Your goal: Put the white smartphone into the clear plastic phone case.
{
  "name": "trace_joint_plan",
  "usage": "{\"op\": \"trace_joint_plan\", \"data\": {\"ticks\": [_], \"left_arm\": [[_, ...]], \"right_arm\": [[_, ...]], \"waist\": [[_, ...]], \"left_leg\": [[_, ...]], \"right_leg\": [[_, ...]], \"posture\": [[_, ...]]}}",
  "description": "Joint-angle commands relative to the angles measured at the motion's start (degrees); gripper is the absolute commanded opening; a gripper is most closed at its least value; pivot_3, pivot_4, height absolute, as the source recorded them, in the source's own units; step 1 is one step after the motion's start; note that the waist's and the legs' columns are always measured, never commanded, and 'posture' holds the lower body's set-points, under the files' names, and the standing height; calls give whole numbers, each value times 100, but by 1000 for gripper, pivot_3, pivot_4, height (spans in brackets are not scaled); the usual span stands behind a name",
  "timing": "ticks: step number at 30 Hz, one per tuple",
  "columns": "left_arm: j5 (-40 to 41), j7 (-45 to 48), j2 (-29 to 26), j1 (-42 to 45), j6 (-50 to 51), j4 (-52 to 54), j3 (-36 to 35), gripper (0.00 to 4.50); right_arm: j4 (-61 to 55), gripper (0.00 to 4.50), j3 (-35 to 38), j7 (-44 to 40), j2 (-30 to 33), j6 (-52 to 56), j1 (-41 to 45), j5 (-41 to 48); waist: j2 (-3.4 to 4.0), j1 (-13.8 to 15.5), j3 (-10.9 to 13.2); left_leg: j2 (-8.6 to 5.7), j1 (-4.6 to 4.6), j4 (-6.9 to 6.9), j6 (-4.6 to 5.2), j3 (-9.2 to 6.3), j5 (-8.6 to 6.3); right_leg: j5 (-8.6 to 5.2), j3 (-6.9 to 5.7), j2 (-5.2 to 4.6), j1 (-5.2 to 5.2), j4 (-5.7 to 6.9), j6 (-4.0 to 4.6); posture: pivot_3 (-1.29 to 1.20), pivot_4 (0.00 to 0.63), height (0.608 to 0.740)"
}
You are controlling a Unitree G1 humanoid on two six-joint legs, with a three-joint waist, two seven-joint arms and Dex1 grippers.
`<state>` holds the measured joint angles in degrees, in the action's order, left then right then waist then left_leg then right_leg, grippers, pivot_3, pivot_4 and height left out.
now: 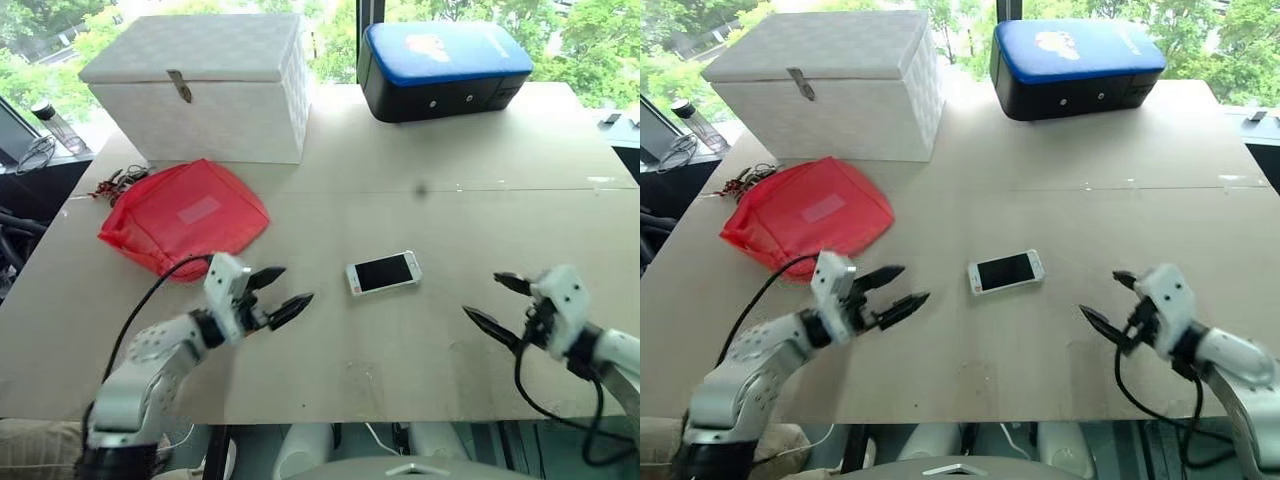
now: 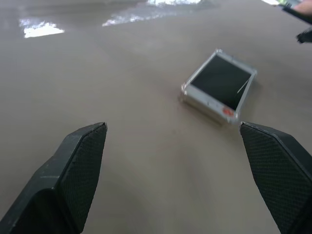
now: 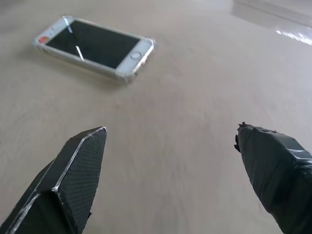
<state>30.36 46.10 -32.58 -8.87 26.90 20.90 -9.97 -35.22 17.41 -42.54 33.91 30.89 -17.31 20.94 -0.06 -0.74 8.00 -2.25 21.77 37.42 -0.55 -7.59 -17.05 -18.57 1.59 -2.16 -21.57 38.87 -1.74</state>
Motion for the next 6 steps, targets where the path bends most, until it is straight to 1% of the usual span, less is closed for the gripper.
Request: {"op": "trace_joint_plan", "data": {"ticks": [1, 6], "left_arm": [[3, 64, -143, -422, -258, 532, -253, 4419], [-5, -162, -76, -649, -289, 584, -345, 4419]], "right_arm": [[-403, 4492, 436, 231, -73, -277, -373, -12], [-389, 4492, 748, 463, -261, -688, -863, -206]], "waist": [[-3, 10, 2], [-2, 24, 3]], "left_leg": [[0, -1, 1, 0, -1, 0], [1, -10, 1, 0, -2, 0]], "right_leg": [[0, -2, 0, 2, 1, 0], [0, -5, 0, 13, 2, 0]], "posture": [[0, 150, 740], [0, 150, 740]]}}
